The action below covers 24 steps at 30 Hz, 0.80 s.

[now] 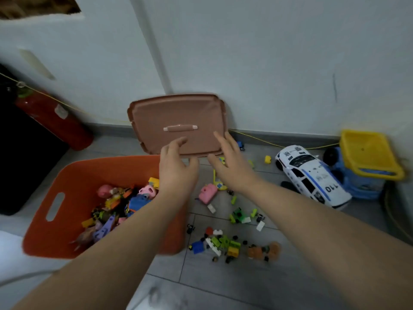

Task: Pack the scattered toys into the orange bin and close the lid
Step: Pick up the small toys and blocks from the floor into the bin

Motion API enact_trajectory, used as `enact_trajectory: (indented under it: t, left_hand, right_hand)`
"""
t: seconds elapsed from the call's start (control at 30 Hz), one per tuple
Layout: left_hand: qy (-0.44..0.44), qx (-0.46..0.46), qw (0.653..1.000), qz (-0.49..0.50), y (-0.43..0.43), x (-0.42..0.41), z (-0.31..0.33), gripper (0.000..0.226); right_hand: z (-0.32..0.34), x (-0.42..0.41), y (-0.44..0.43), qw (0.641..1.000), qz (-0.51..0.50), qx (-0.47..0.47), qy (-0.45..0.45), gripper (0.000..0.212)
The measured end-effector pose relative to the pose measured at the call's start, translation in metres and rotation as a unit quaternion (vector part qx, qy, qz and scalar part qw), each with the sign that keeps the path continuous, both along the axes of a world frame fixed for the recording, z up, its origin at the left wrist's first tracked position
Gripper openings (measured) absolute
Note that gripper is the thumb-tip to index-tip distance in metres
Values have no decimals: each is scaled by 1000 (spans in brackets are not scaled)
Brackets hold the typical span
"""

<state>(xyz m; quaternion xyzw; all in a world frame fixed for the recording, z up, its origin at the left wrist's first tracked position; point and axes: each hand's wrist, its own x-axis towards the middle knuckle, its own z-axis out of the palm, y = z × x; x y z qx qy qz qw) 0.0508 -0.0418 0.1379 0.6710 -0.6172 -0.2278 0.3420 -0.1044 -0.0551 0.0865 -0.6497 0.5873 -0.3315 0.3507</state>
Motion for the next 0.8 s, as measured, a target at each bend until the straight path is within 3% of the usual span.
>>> enact_trajectory:
  t: [0.13,0.3,0.4,0.53,0.63,0.73,0.8]
  left_hand:
    - [9,57,997,-44,-5,-35,-16,52]
    - [-45,254,964,-60,-16,-52,-65,65]
    - [-80,321,942,-54,-18,-56,-91,66]
    - [-118,333,934,-55,-5,-59,-125,69]
    - [-150,351,921,-74,5,-59,-157,92]
    - [-195,398,892,-92,2,-66,-183,131]
    - [-237,407,872,-131,3,-69,-192,143]
  right_hand:
    - [-29,-40,-1,994,-48,38,90,75]
    - [-63,-68,-4,958,-43,105,265,84]
    - [-78,-71,-5,946,-38,141,289,83]
    - [-104,-64,-15,937,-42,186,291,81]
    - [-122,-49,-25,933,-44,195,300,82]
    - [-135,-40,-40,935,-54,187,297,84]
    - [-141,-37,-51,936,-56,182,296,87]
